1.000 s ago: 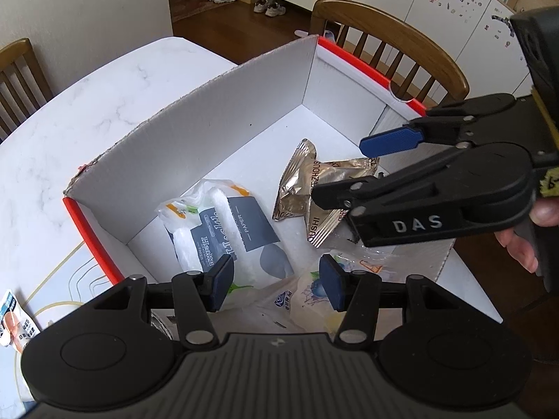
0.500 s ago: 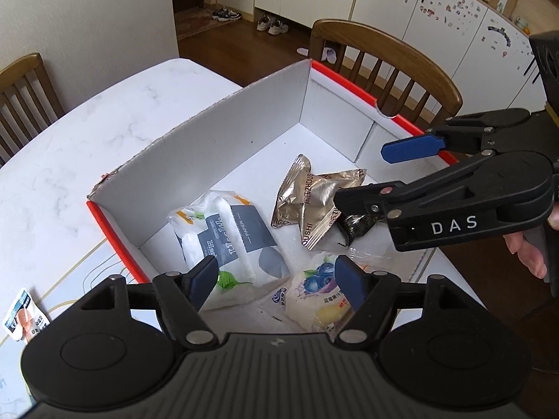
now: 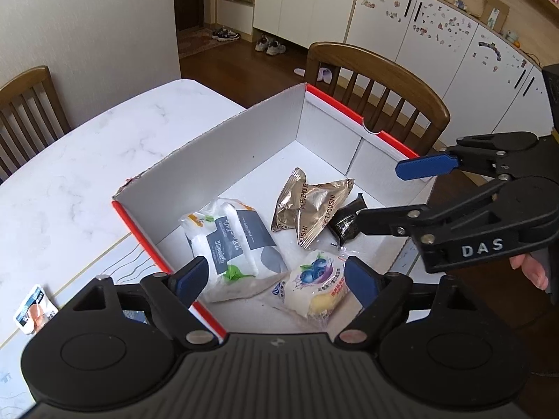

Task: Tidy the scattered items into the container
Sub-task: 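Withdraw both open grippers from the red shoebox back over the table, then move right gripper to blue wrapped bar while left gripper approaches yellow Pikachu toy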

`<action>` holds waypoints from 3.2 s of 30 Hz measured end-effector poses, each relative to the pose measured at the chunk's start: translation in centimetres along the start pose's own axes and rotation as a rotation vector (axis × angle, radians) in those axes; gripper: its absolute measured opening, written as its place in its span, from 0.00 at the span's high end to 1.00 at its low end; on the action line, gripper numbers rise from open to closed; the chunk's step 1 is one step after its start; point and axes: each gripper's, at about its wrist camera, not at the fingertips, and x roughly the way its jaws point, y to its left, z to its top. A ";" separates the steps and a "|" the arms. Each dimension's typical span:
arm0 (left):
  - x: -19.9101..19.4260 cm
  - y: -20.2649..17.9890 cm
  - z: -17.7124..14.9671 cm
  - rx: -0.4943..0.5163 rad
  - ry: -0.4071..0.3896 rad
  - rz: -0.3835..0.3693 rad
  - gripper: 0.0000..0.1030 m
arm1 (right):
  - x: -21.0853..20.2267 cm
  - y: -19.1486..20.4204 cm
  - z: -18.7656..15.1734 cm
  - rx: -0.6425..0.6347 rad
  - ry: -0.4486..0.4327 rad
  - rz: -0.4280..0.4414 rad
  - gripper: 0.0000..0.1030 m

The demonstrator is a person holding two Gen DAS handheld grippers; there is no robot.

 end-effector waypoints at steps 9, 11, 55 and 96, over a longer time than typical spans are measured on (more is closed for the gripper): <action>-2.6 1.1 -1.9 -0.006 -0.047 -0.012 0.00 | -2.4 3.1 -1.3 -0.021 -0.032 -0.010 0.24; -3.4 1.6 -2.5 -0.007 -0.054 -0.015 0.00 | -2.9 3.9 -1.6 -0.023 -0.040 -0.013 0.24; -11.3 19.0 -20.6 -0.209 0.012 0.141 0.00 | 0.7 23.5 -7.5 -0.079 0.043 0.025 0.24; -6.0 21.7 -24.0 -0.325 0.134 0.238 0.00 | 11.8 24.9 -4.4 -0.104 0.164 -0.069 0.24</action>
